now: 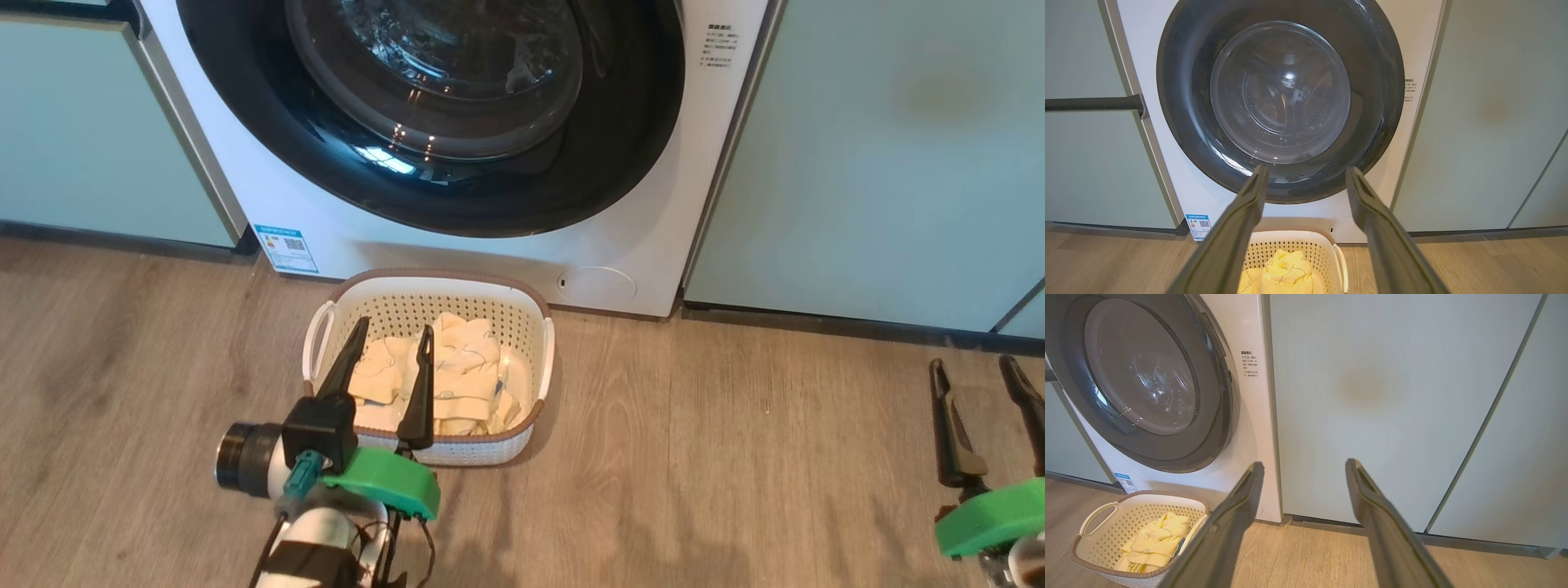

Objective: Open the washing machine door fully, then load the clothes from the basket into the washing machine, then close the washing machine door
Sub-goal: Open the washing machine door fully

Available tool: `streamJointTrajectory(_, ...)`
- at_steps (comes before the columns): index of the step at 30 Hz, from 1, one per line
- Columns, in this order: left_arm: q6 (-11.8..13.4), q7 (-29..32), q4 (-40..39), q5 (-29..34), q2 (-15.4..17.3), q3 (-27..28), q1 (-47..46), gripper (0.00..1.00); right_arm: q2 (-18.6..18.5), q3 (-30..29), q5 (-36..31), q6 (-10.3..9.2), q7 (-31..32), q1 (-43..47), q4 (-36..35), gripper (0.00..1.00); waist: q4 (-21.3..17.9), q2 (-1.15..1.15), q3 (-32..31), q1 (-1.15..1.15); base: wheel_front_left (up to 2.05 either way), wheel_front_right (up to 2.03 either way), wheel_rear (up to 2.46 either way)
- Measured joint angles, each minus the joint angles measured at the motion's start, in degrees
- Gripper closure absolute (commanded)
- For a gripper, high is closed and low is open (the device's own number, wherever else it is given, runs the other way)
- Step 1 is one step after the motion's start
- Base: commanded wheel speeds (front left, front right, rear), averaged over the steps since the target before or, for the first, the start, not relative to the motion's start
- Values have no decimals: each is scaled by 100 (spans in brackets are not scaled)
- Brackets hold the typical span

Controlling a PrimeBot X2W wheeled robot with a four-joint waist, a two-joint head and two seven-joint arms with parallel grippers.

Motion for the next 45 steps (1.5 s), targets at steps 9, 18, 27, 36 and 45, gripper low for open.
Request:
streamJointTrajectory(9,1,0,-26,1,-1,1,-2,0,-1,-2,3,0,0,-23,-2,0,-2,0,74,0,0,0,0)
streamJointTrajectory(18,59,-16,-125,1,-3,-1,-70,0,0,-83,188,0,-9,-184,2,5,41,0,336,0,0,0,0)
streamJointTrajectory(27,105,-41,-242,0,-8,-45,-290,0,140,-509,1101,0,-30,-810,283,100,146,0,677,0,0,0,0)
streamJointTrajectory(36,211,-41,-386,-59,-11,-208,-558,0,194,-959,4074,-1,768,-1660,590,100,424,0,1067,1,0,0,0)
streamJointTrajectory(45,303,-41,-459,-59,-15,-344,-735,0,189,-1367,6449,-2,2199,-2769,1178,100,642,0,1429,0,0,0,0)
